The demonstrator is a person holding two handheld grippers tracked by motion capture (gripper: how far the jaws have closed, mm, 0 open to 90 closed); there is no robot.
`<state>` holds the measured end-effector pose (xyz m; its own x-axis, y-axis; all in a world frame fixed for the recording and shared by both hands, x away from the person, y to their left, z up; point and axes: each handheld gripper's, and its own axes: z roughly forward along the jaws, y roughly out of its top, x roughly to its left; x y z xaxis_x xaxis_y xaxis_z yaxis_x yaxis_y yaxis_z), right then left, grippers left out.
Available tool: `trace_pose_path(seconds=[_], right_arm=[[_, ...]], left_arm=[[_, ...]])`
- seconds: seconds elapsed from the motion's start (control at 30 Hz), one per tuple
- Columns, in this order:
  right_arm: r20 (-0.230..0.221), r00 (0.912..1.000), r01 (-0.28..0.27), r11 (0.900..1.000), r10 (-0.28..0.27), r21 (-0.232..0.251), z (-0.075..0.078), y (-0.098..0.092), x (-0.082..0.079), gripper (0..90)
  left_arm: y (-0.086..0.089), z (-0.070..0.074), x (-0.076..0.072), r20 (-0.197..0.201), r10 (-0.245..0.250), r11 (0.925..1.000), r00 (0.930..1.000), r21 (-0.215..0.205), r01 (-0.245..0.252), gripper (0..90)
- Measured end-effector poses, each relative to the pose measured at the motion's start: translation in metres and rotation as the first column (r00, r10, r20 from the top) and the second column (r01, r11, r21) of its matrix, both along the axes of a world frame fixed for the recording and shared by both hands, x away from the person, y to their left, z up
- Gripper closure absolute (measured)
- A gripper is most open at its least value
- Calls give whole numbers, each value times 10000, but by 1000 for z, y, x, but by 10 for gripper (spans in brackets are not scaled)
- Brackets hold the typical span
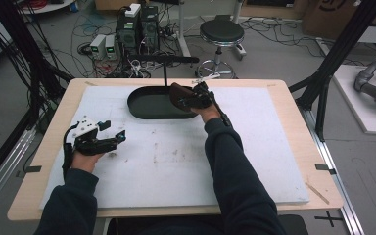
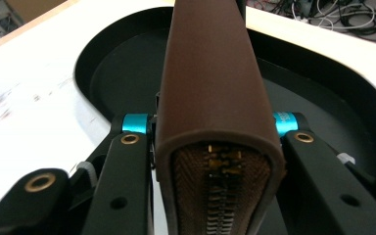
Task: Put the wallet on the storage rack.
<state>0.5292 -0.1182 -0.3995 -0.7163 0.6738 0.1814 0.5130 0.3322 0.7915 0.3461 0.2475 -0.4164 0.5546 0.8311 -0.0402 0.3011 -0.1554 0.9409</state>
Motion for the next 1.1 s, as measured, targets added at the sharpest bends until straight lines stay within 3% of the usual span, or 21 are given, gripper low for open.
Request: trace_pose_path(seconds=[0.07,0.13,0.3,0.33,0.37,0.4,0.43,0.5,0.6,0.67,0.77,0.8,0.83,0.87,0.97,1.0,1.07,1.1], right_arm=[[-73,10000,62,9999,-61,84,-3,4,3,645],[-532,9985,110,9992,-89,397,-11,15,11,643],[-584,9980,258,9977,-221,634,-20,26,16,631],[-931,9945,553,9954,-479,788,-26,24,18,562],[-931,9945,553,9954,-479,788,-26,24,18,562],[-943,9893,1177,9909,-1113,652,-28,20,20,416],[-943,9893,1177,9909,-1113,652,-28,20,20,416],[-749,9805,1855,9817,-1819,437,-22,10,19,377],[-758,9766,2039,9785,-2011,309,-16,2,19,344],[-416,9720,2315,9728,-2313,7,-7,-10,17,312],[-368,9696,2423,9702,-2420,48,1,-20,15,308],[-27,9716,2366,9715,-2366,158,9,-30,9,310],[-27,9716,2366,9715,-2366,158,9,-30,9,310],[373,9734,2260,9741,-2262,99,16,-42,1,311],[656,9742,2164,9763,-2161,26,21,-56,-7,311],[862,9766,1995,9796,-1968,-240,27,-71,-17,310],[913,9771,1962,9799,-1922,-369,30,-78,-22,308],[1540,9735,1788,9826,-1692,-509,33,-93,-36,301]], left_arm=[[0,0,0,-10,-13,10000,10000,-31,13,269],[0,-1,1,-15,0,10000,10000,-69,0,268],[1,-1,1,-10,17,10000,10000,-76,-17,269],[1,-1,1,-8,-17,10000,10000,-32,17,269],[1,-1,1,-8,-17,10000,10000,-32,17,269],[0,-1,1,-45,-30,10000,10000,-56,30,269],[0,-1,1,-45,-30,10000,10000,-56,30,268],[0,-1,1,-28,-24,10000,10000,-62,24,268],[0,-1,1,-17,-30,10000,10000,-34,30,269],[-1,-1,1,-20,-16,10000,10000,-36,16,269],[-1,0,0,-13,-38,10000,10000,-39,38,269],[0,-1,1,-24,-46,10000,10000,-36,46,269],[0,-1,1,-29,-60,10000,10000,-52,60,269],[0,-1,1,-57,-16,9999,10000,-144,15,269],[0,-1,1,-59,-40,9998,10000,-174,39,269],[0,-1,1,-82,-26,9997,10000,-243,24,269],[0,-1,2,-64,-7,9996,10000,-285,5,268],[1,-1,2,-58,-13,9994,10000,-336,11,268]])
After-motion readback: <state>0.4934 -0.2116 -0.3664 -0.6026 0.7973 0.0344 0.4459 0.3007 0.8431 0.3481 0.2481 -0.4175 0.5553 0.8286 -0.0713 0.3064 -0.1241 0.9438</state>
